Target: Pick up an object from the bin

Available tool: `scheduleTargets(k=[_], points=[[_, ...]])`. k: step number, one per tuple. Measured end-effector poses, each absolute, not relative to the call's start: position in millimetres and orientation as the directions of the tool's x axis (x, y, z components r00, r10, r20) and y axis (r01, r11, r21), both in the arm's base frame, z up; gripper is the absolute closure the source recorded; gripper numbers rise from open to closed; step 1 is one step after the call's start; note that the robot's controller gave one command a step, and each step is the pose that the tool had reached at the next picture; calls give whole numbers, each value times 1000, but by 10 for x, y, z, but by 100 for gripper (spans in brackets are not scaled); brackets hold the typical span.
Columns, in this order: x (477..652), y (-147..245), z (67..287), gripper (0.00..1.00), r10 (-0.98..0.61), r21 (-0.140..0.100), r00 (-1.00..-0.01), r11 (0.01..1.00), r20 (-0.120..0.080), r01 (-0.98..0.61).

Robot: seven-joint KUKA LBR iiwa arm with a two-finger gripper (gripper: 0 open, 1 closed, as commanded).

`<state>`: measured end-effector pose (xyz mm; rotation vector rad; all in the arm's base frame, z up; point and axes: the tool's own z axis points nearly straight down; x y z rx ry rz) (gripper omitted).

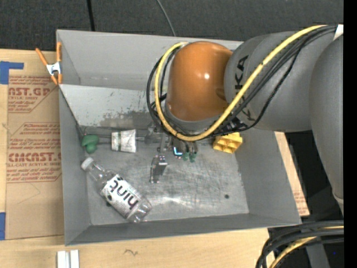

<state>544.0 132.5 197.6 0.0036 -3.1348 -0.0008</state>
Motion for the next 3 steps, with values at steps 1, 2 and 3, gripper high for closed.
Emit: scheduleTargets(k=[1,2,3], points=[[5458,1317,2023,0,0,1,-1000,1000,-1,0],[5202,1637,1412,0,38,3,-999,999,-6,38],[5117,1956,1314,0,29,2,-1000,1000,-2,29]])
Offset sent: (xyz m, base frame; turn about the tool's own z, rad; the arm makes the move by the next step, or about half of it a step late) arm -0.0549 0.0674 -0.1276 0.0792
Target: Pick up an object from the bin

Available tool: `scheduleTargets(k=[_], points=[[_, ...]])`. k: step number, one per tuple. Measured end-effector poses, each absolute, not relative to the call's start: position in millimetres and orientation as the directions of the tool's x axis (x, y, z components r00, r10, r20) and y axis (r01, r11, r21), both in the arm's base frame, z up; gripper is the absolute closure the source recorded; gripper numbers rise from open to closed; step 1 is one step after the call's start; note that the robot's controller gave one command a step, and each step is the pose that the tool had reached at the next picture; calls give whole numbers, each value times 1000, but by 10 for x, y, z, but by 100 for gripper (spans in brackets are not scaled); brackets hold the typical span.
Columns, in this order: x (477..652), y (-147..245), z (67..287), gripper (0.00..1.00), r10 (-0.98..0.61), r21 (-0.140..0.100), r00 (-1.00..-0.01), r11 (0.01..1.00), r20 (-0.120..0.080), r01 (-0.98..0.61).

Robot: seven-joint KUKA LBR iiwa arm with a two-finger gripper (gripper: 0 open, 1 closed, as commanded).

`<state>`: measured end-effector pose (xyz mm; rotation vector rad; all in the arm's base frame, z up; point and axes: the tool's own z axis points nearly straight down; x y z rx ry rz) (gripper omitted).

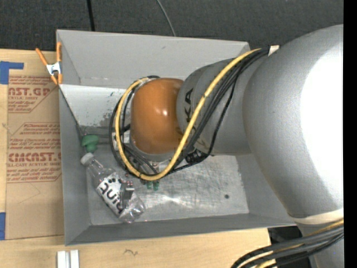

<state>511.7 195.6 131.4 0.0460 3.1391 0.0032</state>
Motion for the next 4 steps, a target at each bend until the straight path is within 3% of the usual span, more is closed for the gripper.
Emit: scheduleTargets(k=[1,2,3,4], points=[[4945,1991,1479,0,232,0,-973,973,1,232],[4885,2209,812,0,199,-1,-980,980,-15,199],[4921,2212,736,100,901,12,-433,433,7,901],[4933,2188,742,100,920,13,-392,392,6,920]])
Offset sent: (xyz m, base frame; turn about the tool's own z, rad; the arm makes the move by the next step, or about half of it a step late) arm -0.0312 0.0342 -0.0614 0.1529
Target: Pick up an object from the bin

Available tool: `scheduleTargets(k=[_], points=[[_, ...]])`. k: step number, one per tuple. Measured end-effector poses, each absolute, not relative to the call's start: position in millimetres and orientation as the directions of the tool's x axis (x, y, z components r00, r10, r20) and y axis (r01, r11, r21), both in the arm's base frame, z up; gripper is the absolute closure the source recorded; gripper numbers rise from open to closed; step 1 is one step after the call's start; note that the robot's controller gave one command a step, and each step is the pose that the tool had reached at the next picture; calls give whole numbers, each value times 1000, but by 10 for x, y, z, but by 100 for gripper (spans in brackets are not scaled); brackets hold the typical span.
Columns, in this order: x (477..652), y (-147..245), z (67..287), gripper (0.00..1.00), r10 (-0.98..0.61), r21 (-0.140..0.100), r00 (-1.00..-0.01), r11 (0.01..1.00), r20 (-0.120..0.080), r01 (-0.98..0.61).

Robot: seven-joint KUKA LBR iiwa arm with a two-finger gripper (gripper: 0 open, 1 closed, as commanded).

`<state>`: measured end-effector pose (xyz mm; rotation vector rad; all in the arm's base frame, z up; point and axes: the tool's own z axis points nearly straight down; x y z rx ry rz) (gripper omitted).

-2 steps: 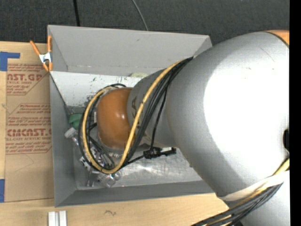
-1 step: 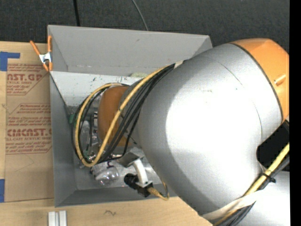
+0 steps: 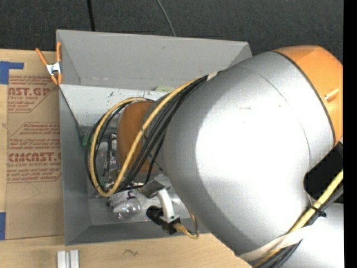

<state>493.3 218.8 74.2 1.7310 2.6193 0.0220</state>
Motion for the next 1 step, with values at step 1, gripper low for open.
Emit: scheduleTargets(k=[1], points=[[4935,2176,758,100,919,12,-395,395,4,919]])
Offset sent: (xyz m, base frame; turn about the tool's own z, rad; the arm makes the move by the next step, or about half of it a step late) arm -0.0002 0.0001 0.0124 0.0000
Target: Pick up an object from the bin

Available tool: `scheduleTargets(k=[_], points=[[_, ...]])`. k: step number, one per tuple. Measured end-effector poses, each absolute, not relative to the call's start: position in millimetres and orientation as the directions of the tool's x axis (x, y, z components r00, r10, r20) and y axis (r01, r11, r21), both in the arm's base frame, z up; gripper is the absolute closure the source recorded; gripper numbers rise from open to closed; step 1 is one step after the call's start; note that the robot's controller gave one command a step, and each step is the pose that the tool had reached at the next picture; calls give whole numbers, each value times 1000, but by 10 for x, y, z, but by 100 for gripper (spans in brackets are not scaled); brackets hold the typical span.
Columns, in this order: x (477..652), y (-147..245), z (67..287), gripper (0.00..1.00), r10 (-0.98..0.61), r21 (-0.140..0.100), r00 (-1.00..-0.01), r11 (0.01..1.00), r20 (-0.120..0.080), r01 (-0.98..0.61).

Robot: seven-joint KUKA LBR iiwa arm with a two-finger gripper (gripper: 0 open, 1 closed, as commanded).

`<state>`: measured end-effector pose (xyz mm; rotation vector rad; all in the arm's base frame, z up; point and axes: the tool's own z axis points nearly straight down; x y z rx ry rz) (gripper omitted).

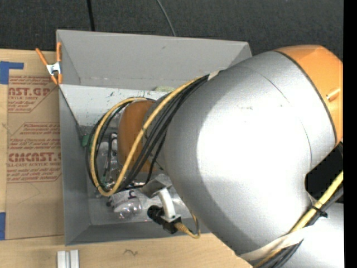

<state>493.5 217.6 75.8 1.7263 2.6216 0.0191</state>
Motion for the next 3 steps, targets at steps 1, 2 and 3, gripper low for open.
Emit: scheduleTargets(k=[1,2,3], points=[[4934,2173,784,100,912,8,-411,411,1,912],[4919,2164,853,100,913,-1,-407,407,1,913],[4916,2159,957,100,913,-3,-407,407,0,913]])
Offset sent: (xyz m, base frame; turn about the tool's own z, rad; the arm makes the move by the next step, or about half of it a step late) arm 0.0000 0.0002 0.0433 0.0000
